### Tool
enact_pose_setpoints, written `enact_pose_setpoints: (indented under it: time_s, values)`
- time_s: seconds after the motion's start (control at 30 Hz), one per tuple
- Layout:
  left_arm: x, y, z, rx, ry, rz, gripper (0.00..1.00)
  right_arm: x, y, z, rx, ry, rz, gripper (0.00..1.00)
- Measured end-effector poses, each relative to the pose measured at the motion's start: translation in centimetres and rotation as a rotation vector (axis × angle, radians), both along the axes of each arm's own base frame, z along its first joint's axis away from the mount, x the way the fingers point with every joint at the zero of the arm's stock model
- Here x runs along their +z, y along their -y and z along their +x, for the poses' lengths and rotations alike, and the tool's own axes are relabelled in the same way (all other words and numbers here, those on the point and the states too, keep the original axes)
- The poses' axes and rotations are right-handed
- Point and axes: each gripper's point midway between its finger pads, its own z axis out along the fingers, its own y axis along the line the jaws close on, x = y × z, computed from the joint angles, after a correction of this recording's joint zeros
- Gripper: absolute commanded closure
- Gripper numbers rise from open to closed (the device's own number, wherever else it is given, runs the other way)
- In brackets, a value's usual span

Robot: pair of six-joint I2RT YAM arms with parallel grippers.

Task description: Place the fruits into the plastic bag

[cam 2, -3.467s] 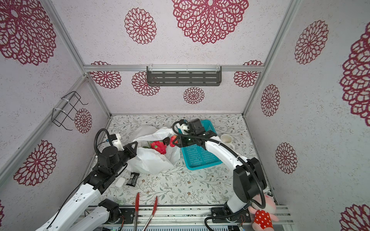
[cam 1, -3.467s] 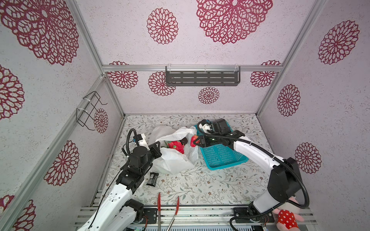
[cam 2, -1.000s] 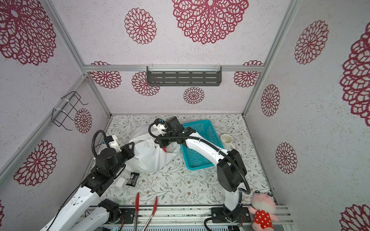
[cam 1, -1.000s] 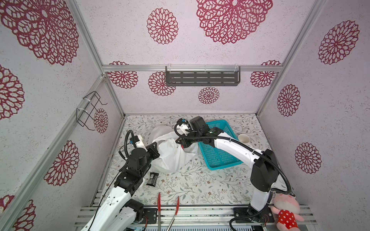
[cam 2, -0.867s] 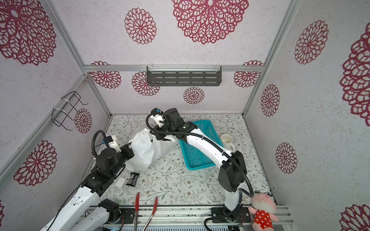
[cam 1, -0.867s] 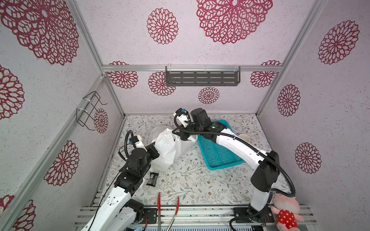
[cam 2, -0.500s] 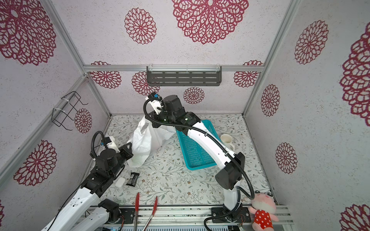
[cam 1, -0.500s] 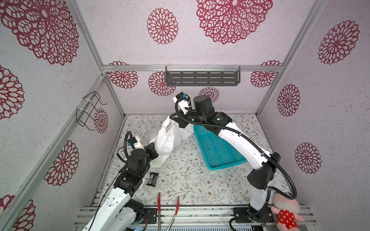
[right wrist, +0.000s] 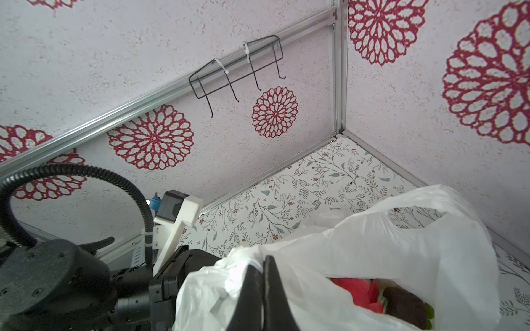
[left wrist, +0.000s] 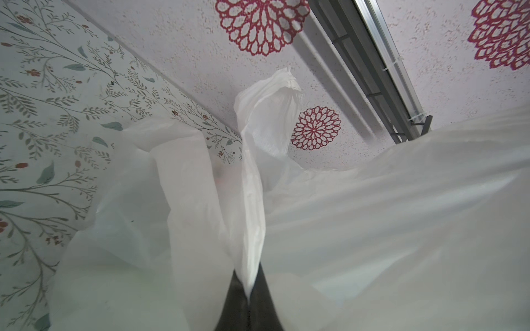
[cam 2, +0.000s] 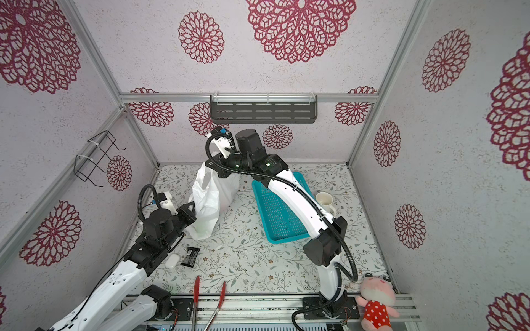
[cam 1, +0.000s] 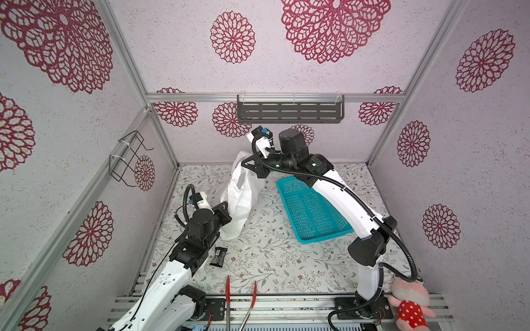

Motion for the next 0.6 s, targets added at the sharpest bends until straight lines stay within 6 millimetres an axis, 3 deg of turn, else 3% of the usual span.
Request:
enact_pose_setpoints:
  time_s: [0.2, 0.33, 0.47, 0.6]
  values:
    - [-0.4, 2.6, 1.5, -0.076, 0.009, -0.051, 1.00, 0.6, 2.4, 0.7, 0.009, -0.023, 0.009, 1.00]
    - [-0.7, 5.6, 2.8, -0.157, 0.011, -0.069, 1.00, 2.0, 3.5, -0.9, 0.031, -0.016, 0.010, 1.00]
    - [0.3, 9.2, 4.4, -0.250, 0.032, -0.075, 1.00, 3.7, 5.0, -2.3, 0.026, 0.011, 0.017, 1.00]
    - [0.5, 11.4, 5.3, -0.306, 0.035, -0.071, 1.00, 3.3, 7.0, -2.7, -0.022, 0.018, 0.000, 1.00]
